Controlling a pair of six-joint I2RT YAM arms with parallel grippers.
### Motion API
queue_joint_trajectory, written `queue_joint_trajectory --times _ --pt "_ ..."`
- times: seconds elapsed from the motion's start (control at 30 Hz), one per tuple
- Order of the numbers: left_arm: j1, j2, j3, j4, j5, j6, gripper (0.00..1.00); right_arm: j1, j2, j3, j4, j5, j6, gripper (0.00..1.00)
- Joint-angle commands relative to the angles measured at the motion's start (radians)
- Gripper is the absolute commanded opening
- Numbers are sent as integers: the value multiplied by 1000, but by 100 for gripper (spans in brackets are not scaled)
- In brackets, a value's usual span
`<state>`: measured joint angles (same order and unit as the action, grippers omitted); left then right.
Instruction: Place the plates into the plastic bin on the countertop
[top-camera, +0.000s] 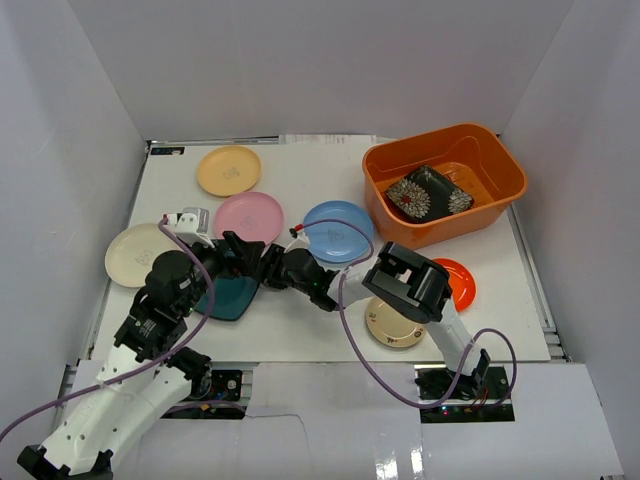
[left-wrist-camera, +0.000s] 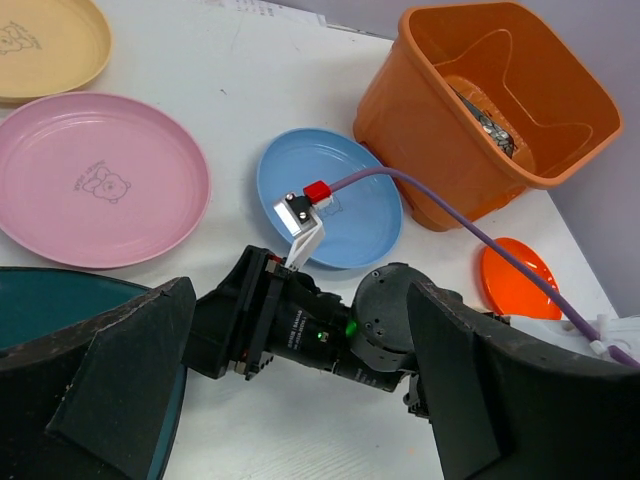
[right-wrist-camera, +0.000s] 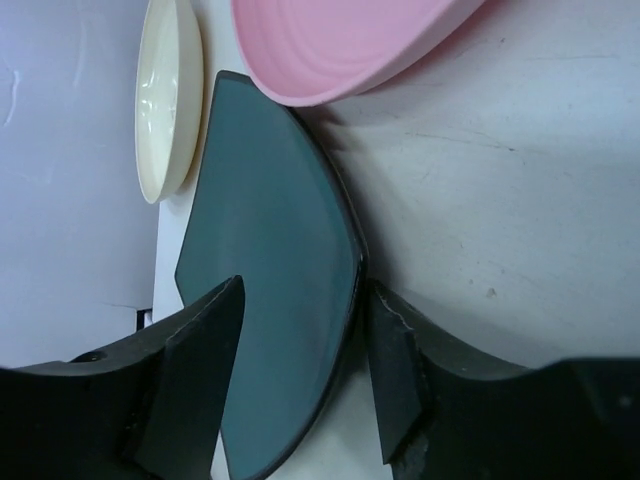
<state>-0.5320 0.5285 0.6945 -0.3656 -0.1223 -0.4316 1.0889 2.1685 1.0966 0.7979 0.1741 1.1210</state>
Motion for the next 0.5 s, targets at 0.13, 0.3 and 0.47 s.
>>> queue_joint_trajectory --times 0.13,0.3,0.47 --pt "6 4 -6 10 26 7 98 8 82 45 -2 2 40 41" --pt "6 11 -6 10 21 8 98 6 34 -26 73 -25 40 20" --pt "10 8 -3 10 12 11 98 8 -152 -193 126 -41 -22 8"
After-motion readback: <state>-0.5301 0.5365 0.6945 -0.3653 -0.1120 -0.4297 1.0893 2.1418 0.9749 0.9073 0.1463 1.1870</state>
